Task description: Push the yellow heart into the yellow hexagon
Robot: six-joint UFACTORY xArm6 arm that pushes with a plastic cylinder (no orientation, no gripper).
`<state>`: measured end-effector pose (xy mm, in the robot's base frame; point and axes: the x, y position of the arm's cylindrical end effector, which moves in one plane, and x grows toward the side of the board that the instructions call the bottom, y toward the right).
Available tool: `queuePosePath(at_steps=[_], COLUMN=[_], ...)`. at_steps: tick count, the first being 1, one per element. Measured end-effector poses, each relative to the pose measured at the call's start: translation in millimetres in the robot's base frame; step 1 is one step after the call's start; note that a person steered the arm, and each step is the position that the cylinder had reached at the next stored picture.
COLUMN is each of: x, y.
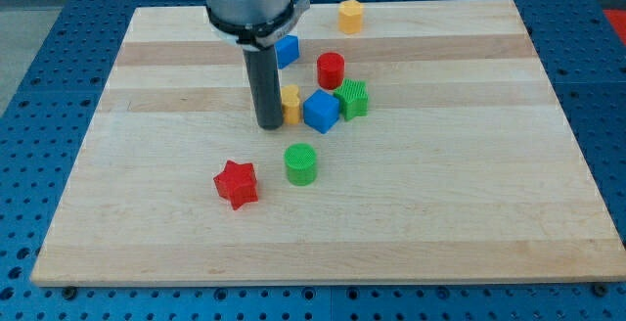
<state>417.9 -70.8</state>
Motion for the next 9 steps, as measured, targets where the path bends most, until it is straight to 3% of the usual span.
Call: queuePosePath(at_steps=[1, 3, 6, 8, 9], x=[-31.6, -34.0, -71.4, -52.5, -78.0], y=[11.2, 62.2, 143.3, 196.8, 202.3])
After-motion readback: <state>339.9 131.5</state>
